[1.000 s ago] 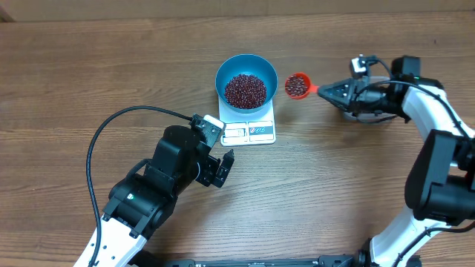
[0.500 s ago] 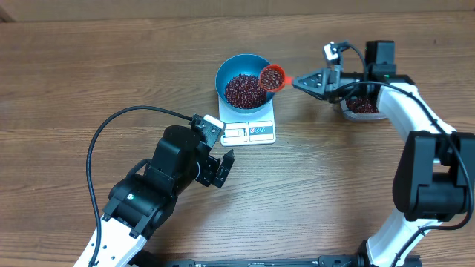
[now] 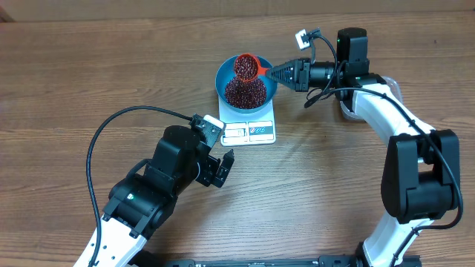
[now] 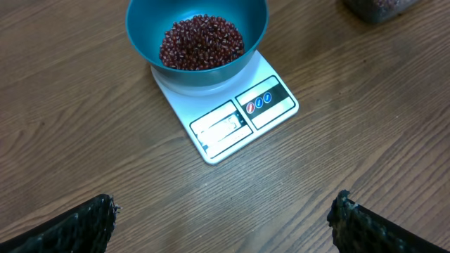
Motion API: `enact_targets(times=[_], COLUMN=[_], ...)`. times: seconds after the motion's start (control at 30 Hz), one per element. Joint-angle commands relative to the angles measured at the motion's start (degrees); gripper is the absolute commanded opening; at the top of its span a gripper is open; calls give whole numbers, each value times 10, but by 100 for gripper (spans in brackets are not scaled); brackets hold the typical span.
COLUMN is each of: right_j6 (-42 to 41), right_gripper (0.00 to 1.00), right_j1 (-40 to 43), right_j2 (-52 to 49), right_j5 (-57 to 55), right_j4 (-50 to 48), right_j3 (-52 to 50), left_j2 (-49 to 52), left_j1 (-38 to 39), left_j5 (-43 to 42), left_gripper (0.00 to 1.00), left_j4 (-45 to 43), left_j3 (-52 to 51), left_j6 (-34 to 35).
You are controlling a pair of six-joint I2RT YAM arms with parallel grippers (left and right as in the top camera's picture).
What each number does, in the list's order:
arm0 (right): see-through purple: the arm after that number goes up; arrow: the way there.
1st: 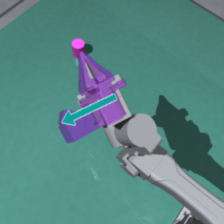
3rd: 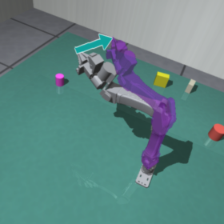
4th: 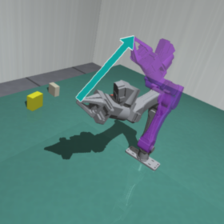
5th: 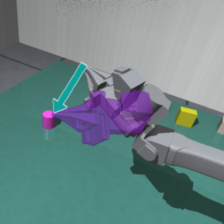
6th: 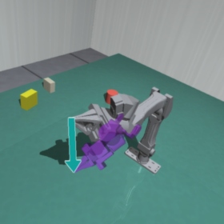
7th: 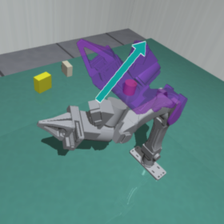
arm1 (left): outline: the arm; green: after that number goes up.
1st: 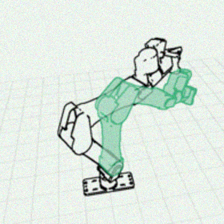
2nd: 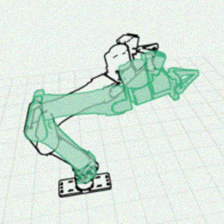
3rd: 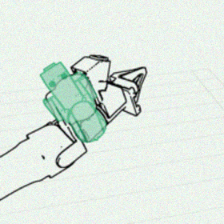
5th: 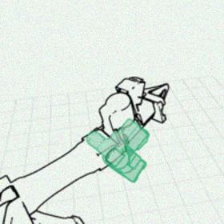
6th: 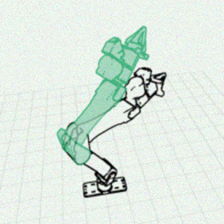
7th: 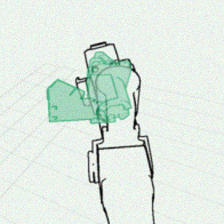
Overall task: Scoop item into bowl and weigh 150g on scale
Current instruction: 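Tilt the scoop to pour beans into the blue bowl, then carry the empty scoop back to the bean tub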
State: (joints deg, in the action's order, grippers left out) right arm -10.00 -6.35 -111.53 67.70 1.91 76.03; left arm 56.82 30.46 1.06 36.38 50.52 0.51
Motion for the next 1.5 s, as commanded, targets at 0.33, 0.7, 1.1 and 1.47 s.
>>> enact_targets(times=[0.33,0.7,1.1,1.47], right_j6=[315,569,673,511], right_gripper=[4,4,4,4], right_j1=[2,2,5,12], right_j2=[1,1,1,32], right_j5=[-17,-83,-121,-44], right_j4=[-6,-6,-96,-130], right_j3=[0,0,1,1], left_j2=[1,1,1,1], left_j1=[3,3,3,3], left_j5=[-7,-7,-7,-7], left_gripper=[99,100,100,100], left_j4=[-2,-2,-2,-2], left_j3=[-3,-3,-3,-3], left_j6=[9,9,9,9])
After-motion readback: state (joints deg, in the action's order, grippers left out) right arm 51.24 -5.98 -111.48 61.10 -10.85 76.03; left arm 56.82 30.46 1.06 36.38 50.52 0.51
